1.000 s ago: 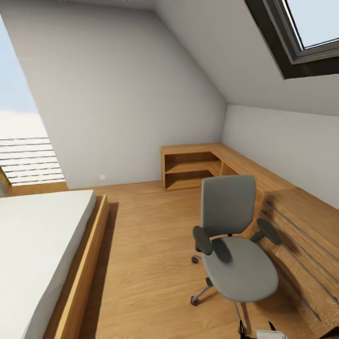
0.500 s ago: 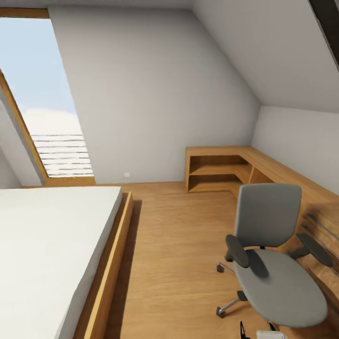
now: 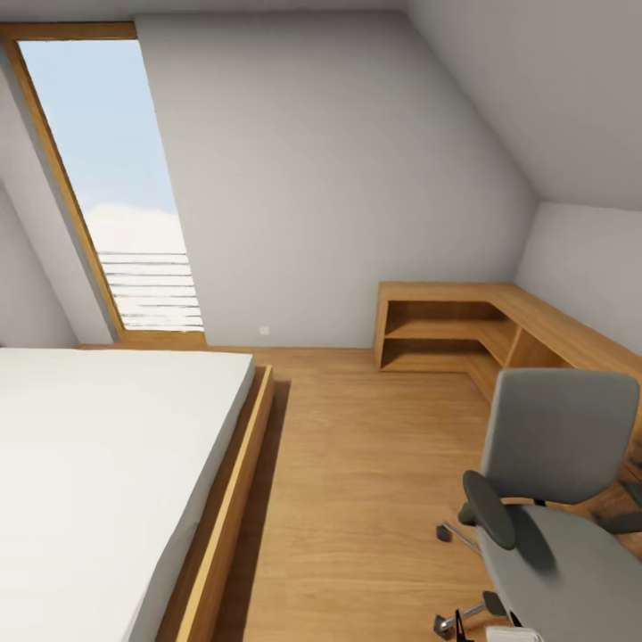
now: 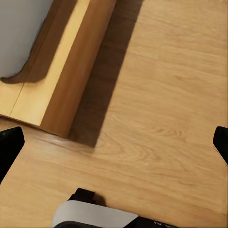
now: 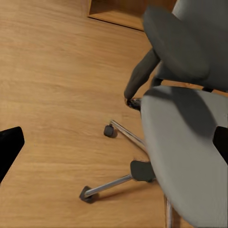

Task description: In the bedroom, organize the workspace by keeping the computer under the desk, ensuring the monitor is on the desk, placing the keyboard on the desk next to the monitor, placing the mouse on the desk next to the keyboard, moving the folder from the swivel chair onto the desk next to the mouse, stacking the notebook on top of the folder with the pen on top of the notebook, and positioning the swivel chair next to the desk.

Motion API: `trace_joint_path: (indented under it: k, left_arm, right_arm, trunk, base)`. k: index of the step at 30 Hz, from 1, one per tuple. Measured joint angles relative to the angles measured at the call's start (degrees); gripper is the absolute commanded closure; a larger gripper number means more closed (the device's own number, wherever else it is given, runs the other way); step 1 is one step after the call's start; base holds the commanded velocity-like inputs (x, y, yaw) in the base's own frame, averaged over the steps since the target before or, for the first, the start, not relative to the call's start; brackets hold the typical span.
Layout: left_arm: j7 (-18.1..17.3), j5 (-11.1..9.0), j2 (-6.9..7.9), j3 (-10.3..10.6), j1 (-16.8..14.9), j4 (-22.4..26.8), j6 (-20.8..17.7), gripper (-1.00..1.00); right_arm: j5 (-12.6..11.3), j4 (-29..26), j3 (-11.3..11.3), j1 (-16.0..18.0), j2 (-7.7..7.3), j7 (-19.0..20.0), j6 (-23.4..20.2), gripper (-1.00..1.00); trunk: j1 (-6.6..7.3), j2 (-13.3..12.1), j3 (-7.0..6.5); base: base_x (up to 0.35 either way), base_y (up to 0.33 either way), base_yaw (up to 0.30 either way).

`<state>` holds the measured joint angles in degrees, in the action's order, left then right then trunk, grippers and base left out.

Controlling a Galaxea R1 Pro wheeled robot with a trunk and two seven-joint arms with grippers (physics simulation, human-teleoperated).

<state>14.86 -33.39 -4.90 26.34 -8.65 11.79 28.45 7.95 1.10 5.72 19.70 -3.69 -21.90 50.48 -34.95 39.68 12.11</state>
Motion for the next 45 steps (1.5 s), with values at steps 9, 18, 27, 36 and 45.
trace_joint_path:
  k: [9, 18, 27, 36, 45]
  left_arm:
    - [-0.05, 0.04, 0.05, 0.01, 0.00, 0.00, -0.03, -1.00]
    - [-0.05, 0.04, 0.06, 0.00, 0.00, 0.00, -0.11, -1.00]
    - [-0.05, 0.04, 0.05, 0.06, 0.00, 0.00, -0.23, -1.00]
    - [-0.01, 0.01, 0.06, -0.02, 0.00, 0.00, -0.21, -1.00]
    - [0.10, -0.05, 0.19, 0.00, 0.00, 0.00, -0.18, -1.00]
  right_arm:
    - [0.00, 0.01, 0.00, 0.00, 0.21, -0.06, -0.27, -1.00]
    - [-0.01, 0.01, -0.01, 0.00, 0.13, -0.09, -0.35, -1.00]
    - [0.00, 0.01, 0.00, 0.00, 0.15, -0.07, -0.35, -1.00]
    - [0.00, 0.01, 0.00, 0.00, 0.17, -0.09, -0.35, -1.00]
    - [0.00, 0.01, 0.04, 0.00, 0.22, -0.08, -0.44, -1.00]
  trunk:
    - [0.00, 0.00, 0.00]
    - [0.00, 0.00, 0.00]
    - [0.00, 0.00, 0.00]
    - [0.00, 0.00, 0.00]
    - [0.00, 0.00, 0.00]
  base:
    - [0.330, 0.000, 0.003]
    - [0.332, 0.000, 0.000]
    - [0.332, 0.000, 0.000]
    - [0.332, 0.000, 0.000]
    - [0.332, 0.000, 0.000]
